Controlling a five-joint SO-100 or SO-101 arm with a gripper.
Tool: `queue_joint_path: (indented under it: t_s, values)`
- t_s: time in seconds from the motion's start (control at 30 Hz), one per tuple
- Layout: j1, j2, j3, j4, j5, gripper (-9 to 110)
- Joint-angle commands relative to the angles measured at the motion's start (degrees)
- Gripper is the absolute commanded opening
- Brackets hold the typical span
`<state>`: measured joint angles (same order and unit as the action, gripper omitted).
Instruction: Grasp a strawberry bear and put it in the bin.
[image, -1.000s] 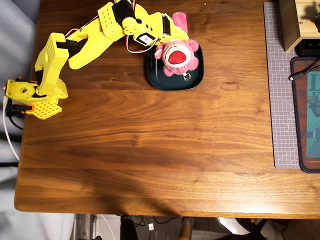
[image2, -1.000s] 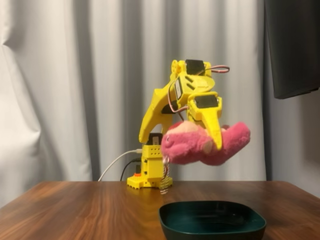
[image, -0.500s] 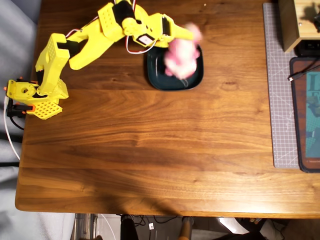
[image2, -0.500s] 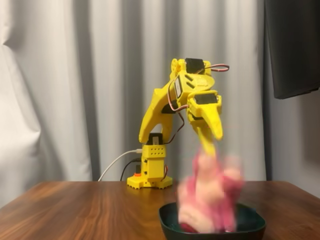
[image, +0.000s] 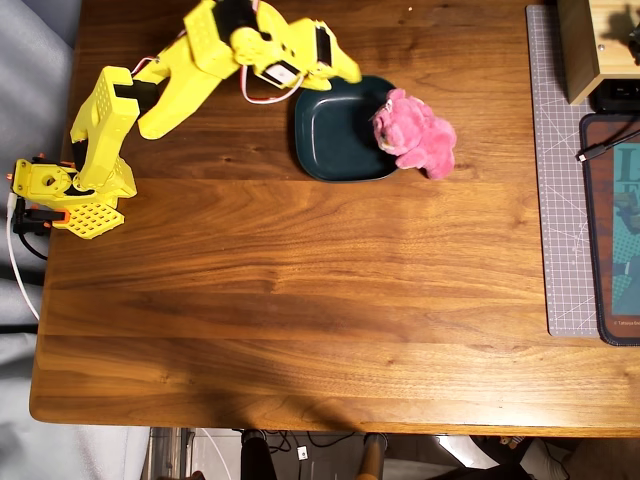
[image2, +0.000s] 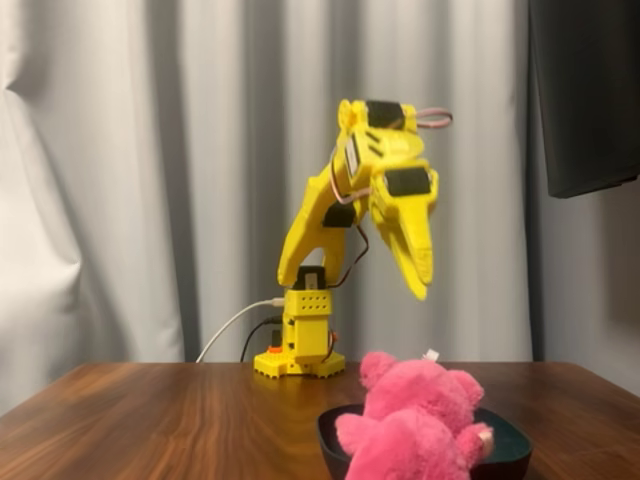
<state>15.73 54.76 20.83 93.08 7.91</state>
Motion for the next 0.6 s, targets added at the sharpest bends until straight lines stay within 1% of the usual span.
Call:
queue_joint_path:
  t_s: [0.0,0.17,0.33,0.4,0.5,0.57]
  values:
    - [-2.7,0.9,-7.2,4.1,-0.5,2]
    - [-5.9,1.1,-12.8,9.8,-0.8,1]
    - [-10.6,13.4,0.5,9.8,-0.8,0]
    - [-11.6,22.3,12.3,9.8,-0.8,0]
    - [-11.9,41.7,38.4,9.8,-0.7,0]
    - [-12.3,55.0,52.9,9.6,-0.7,1]
